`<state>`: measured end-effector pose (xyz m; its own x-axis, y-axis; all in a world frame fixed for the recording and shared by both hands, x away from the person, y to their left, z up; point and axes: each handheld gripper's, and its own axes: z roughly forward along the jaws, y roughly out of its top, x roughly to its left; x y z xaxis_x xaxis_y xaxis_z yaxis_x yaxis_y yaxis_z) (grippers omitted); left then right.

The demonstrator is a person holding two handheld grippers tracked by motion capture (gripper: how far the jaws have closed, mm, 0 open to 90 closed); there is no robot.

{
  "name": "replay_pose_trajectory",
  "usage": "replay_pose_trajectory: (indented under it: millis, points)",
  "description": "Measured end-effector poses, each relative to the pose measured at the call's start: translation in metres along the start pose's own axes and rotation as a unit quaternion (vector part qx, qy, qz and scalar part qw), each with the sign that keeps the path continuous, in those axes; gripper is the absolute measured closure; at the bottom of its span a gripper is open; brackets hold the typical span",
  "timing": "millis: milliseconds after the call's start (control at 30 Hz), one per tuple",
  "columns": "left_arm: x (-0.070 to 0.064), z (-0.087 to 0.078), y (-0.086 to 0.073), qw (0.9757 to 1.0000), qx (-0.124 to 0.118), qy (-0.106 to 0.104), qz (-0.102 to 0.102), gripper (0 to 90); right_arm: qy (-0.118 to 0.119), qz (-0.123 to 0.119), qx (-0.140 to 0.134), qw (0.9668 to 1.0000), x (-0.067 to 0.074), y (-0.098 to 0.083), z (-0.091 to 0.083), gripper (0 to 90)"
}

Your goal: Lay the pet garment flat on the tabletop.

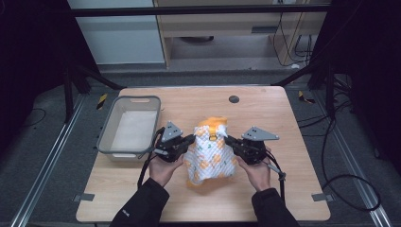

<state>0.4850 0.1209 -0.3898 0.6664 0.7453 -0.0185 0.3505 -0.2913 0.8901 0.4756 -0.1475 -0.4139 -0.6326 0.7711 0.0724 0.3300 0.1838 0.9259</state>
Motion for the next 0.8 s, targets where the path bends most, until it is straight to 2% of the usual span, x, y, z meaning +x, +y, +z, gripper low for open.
replay_pose_trajectory:
  millis: [100,167,233,267,367,433,500,667,733,800]
  points:
    - [0.004,0.015,0.003,0.9995,-0.005,0.031,-0.001,87.8,-0.073,-0.005,-0.029,0.9969,-0.003,0.000,0.019,84.2]
    - [0.009,0.027,0.003,0.9983,0.002,0.058,-0.004,84.8,-0.095,-0.012,-0.022,0.9952,-0.007,-0.001,0.033,76.8]
    - [0.015,0.035,0.002,0.9971,0.002,0.074,-0.014,70.4,-0.104,-0.009,-0.005,0.9945,-0.013,-0.002,0.045,72.2]
    - [0.020,0.037,0.001,0.9960,0.007,0.085,-0.027,61.8,-0.107,-0.009,-0.001,0.9942,-0.014,-0.001,0.047,69.9]
    - [0.027,0.031,-0.003,0.9951,0.000,0.089,-0.041,46.4,-0.103,0.004,-0.002,0.9947,-0.020,0.000,0.043,63.8]
    - [0.033,0.020,-0.005,0.9950,-0.001,0.086,-0.050,43.1,-0.096,-0.001,-0.004,0.9953,-0.021,0.003,0.033,61.0]
    - [0.035,0.010,-0.008,0.9953,-0.006,0.075,-0.061,39.4,-0.088,-0.004,-0.004,0.9961,-0.022,0.005,0.021,57.7]
    - [0.032,-0.018,-0.019,0.9972,0.003,0.057,-0.050,34.4,-0.065,-0.020,0.000,0.9977,-0.017,0.004,-0.013,46.9]
    - [0.030,-0.027,-0.026,0.9979,0.011,0.049,-0.042,34.3,-0.062,-0.018,0.002,0.9979,-0.016,0.003,-0.017,45.3]
    - [0.027,-0.035,-0.035,0.9980,0.019,0.050,-0.034,34.4,-0.057,-0.020,0.004,0.9982,-0.015,-0.001,-0.025,41.9]
